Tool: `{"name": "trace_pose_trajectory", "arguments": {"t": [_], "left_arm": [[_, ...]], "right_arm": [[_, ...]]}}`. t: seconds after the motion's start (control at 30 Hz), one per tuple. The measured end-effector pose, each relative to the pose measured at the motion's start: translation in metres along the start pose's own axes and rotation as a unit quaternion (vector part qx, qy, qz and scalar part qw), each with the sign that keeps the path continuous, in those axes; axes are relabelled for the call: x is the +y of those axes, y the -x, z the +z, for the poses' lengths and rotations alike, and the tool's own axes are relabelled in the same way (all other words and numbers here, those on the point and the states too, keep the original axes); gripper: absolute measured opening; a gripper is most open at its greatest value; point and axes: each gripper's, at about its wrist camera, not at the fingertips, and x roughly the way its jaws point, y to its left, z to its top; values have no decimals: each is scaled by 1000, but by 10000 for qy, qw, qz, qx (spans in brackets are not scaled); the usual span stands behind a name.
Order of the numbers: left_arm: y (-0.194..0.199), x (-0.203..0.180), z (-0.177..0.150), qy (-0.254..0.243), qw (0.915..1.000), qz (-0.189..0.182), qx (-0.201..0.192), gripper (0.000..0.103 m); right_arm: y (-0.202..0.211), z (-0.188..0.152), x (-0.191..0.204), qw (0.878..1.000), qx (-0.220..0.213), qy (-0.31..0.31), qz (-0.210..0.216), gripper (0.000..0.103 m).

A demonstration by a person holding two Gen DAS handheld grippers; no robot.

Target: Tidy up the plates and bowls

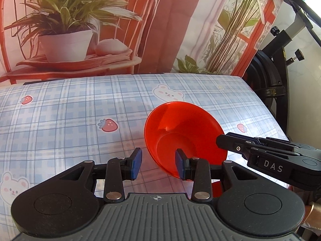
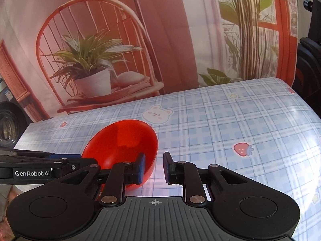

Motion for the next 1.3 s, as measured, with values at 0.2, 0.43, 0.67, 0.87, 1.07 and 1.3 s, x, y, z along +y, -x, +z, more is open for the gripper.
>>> {"name": "trace_pose_trajectory", "arguments": {"t": [0.2, 0.43, 0.67, 0.87, 1.07, 1.3], "left_arm": [[-5, 2, -4, 30, 10000, -19, -40, 17], [7, 1, -2, -27, 9999, -14, -166, 15], [39, -7, 2, -107, 9990, -3, -440, 15], [66, -12, -5, -147, 9983, 1, -564, 15], [98, -19, -21, -191, 9977, -42, -647, 16], [134, -30, -41, -379, 9963, -6, -767, 15]], "right_arm": [[-5, -2, -2, 9999, -3, -140, 88, 8], [2, -1, 0, 9995, -120, -254, 113, 7], [27, 9, 14, 9990, -381, -193, 147, 7], [56, 9, 30, 9983, -532, -132, 180, 7], [85, -2, 38, 9971, -664, -280, 234, 7], [118, -23, 52, 9964, -789, -287, 112, 7]]}}
